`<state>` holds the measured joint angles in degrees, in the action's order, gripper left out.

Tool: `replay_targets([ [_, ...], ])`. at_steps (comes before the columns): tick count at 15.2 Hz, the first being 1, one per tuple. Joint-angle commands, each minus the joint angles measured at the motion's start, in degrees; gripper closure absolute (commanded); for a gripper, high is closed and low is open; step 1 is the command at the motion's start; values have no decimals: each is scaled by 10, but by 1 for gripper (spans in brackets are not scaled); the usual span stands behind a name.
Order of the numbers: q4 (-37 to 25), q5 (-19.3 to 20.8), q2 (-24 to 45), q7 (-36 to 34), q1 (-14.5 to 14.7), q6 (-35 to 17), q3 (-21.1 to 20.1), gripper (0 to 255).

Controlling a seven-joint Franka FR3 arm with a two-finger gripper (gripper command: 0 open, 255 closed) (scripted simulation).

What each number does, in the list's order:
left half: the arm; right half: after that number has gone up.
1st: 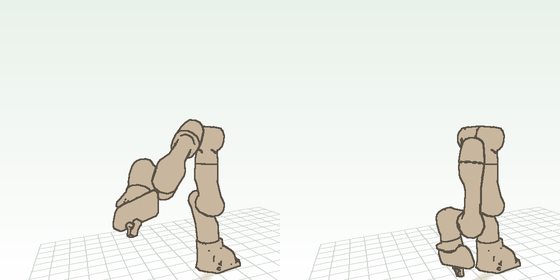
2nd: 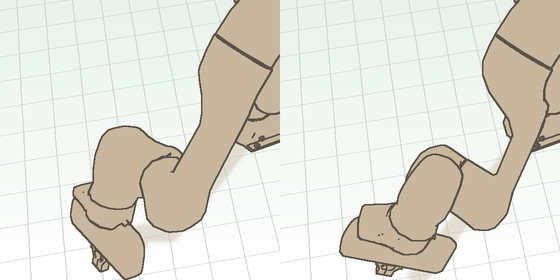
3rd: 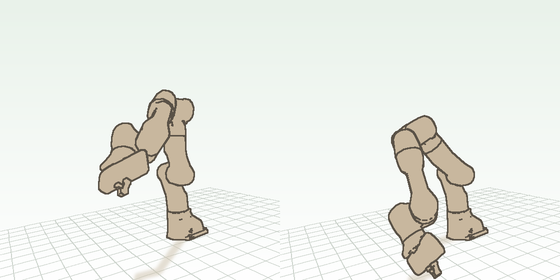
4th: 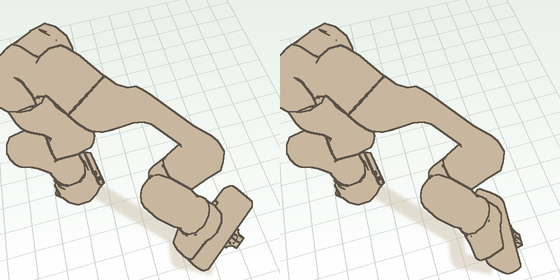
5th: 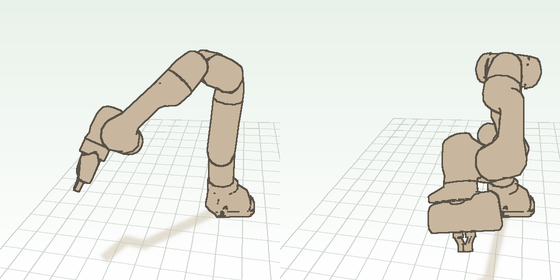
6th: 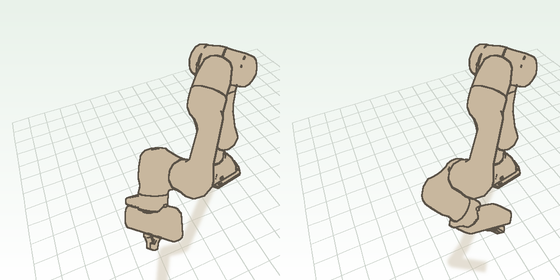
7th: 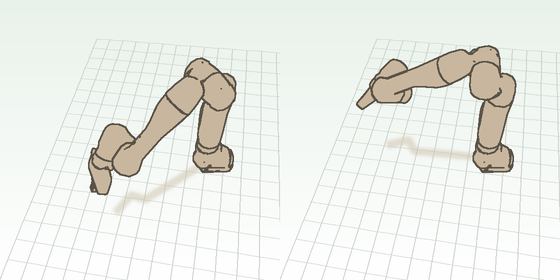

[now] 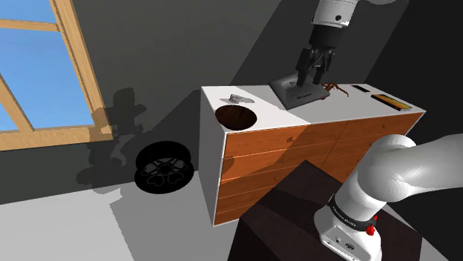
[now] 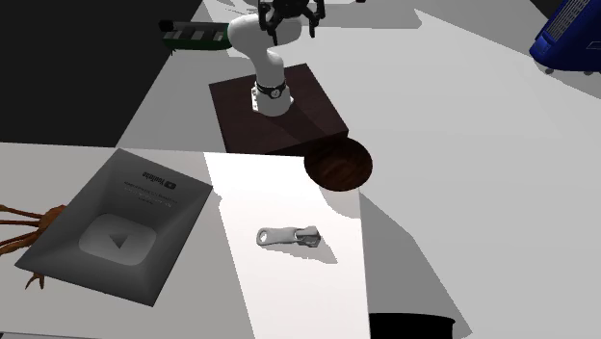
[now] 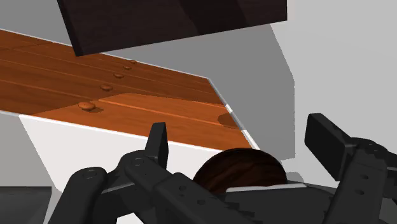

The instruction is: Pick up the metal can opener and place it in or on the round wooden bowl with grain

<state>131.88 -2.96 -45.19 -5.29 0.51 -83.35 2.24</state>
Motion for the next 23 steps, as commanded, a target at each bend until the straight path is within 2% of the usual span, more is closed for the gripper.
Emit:
replay_targets([
  [1,0,0,0,0,0,0,0,0],
  [7,17,48,62,144,14,-89,70,0],
  [13,-1,72,157,285,35,-179,137,0],
  [18,-42,63,256,404,56,-246,186,0],
  [23,-105,25,367,529,75,-296,224,0],
])
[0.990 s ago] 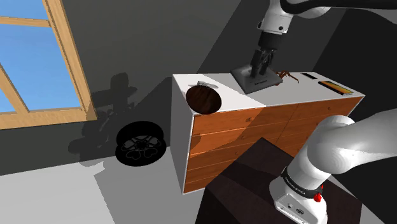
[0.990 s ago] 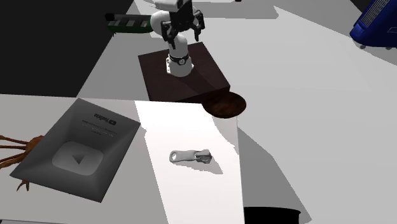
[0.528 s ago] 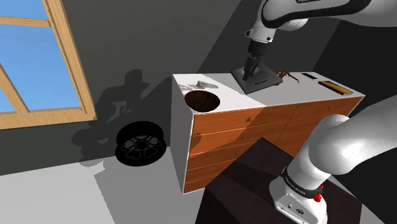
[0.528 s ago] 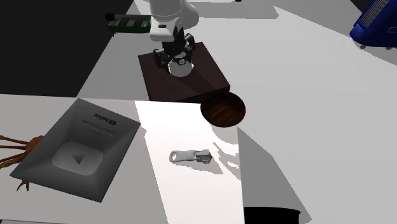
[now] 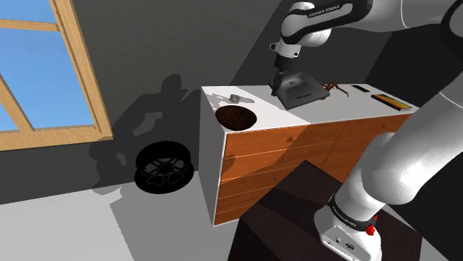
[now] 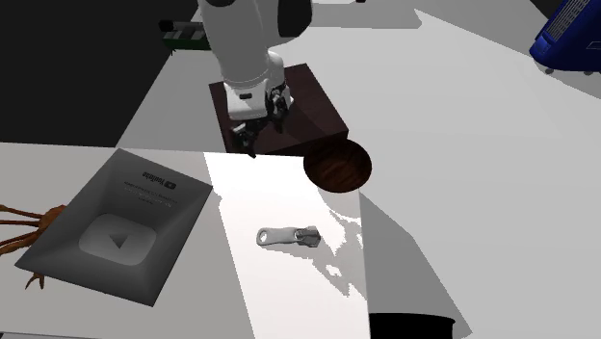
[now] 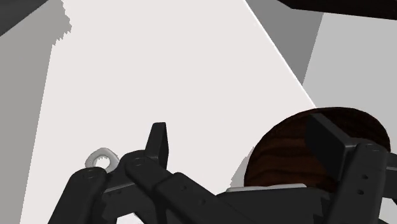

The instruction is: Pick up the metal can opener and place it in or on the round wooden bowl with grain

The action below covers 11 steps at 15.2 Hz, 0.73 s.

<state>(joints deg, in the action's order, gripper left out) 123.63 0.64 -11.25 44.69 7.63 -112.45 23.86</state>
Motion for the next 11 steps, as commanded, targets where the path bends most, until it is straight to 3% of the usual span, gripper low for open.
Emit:
replay_targets([
  [1,-38,-22,51,55,6,-13,13,0],
  [6,-127,-85,171,179,4,-37,22,0],
  [11,-236,-142,288,285,-19,-39,4,0],
])
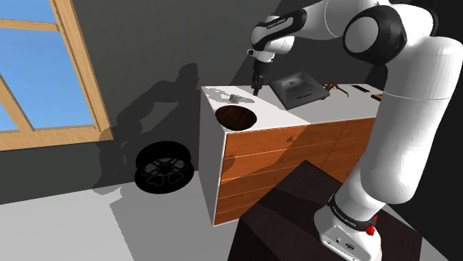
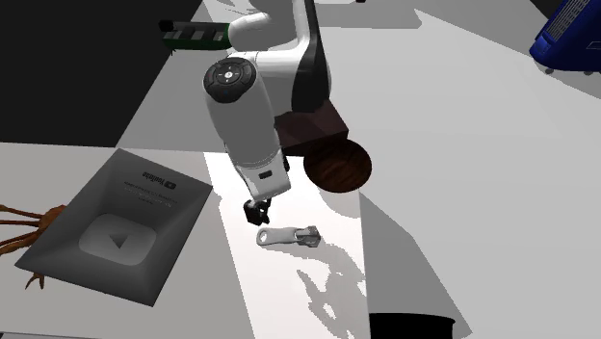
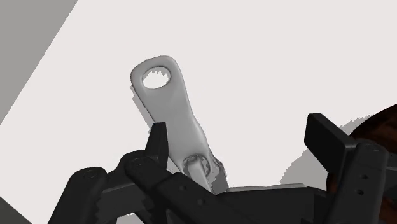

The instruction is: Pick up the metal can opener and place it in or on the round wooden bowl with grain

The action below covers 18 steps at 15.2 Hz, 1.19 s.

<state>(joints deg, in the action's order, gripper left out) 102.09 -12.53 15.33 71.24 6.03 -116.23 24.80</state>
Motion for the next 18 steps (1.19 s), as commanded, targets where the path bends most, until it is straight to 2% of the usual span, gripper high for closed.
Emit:
replay_targets([
  [1,-45,-19,44,37,-9,1,-11,0],
  [4,-113,-39,104,80,-25,9,-28,0],
  [12,-88,-52,127,87,-25,-37,-35,0],
  [18,-88,-52,127,87,-25,-37,-35,0],
])
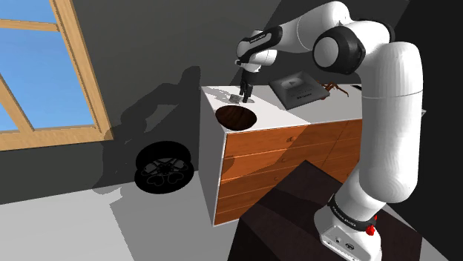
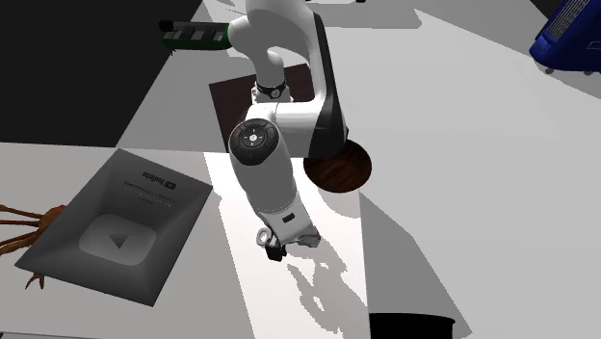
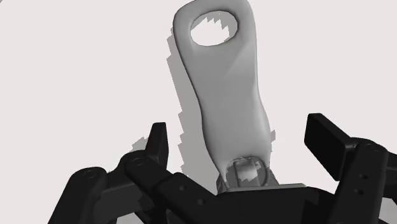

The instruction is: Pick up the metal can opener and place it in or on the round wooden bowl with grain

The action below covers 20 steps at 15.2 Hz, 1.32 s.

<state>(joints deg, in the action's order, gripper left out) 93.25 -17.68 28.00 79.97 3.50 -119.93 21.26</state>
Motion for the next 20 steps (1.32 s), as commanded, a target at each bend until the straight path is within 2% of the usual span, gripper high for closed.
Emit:
replay_targets([
  [1,0,0,0,0,0,0,0,0],
  [2,0,0,0,0,0,0,0,255],
  [11,0,0,0,0,0,0,0,255],
  [20,-34,14,-24,-13,2,56,7,255],
])
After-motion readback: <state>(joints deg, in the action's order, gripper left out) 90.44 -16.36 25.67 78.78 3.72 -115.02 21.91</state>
